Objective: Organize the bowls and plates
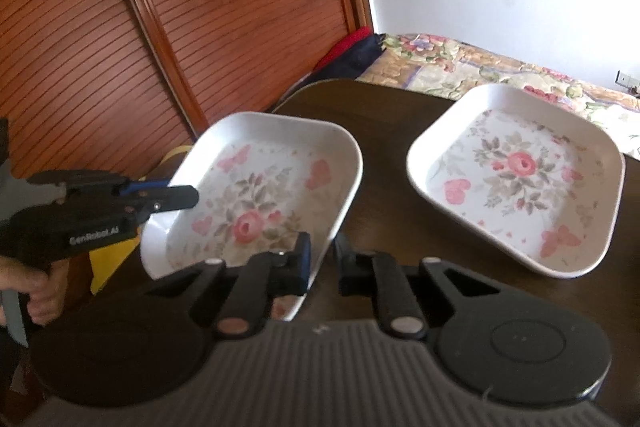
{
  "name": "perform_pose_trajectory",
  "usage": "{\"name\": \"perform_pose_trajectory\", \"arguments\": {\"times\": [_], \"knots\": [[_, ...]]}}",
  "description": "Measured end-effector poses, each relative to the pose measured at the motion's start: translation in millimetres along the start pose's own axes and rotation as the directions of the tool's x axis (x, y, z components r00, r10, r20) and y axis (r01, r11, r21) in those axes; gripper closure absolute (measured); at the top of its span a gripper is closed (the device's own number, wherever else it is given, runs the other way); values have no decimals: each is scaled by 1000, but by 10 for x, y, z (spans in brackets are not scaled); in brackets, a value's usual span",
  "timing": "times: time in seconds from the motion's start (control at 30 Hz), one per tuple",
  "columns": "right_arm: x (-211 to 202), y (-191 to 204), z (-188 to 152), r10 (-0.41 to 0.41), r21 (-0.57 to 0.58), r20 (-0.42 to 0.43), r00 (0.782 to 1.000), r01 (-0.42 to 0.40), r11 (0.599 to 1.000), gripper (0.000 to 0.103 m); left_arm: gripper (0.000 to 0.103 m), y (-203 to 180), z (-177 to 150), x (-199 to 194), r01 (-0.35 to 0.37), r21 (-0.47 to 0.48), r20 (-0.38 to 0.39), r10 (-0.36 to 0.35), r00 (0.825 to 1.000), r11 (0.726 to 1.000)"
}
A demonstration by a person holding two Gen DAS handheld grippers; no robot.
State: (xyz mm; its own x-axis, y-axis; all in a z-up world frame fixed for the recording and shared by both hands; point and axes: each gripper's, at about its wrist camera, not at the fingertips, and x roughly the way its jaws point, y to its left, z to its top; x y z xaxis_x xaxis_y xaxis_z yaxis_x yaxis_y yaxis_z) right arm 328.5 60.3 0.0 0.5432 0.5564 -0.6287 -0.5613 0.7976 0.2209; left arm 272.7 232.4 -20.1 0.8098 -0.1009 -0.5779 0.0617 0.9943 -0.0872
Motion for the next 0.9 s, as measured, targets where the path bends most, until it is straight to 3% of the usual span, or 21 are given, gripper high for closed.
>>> {"name": "perform_pose_trajectory", "arguments": {"times": [0.47, 0.9], "knots": [[-538, -54, -25, 0, 32, 126, 992, -4, 999, 92, 74, -394, 138, -531, 6, 49, 108, -11, 994, 999], [-1015, -148, -304, -11, 48, 194, 981, 2, 999, 92, 74, -842, 10, -908, 25, 109, 156, -42, 987, 994]]}}
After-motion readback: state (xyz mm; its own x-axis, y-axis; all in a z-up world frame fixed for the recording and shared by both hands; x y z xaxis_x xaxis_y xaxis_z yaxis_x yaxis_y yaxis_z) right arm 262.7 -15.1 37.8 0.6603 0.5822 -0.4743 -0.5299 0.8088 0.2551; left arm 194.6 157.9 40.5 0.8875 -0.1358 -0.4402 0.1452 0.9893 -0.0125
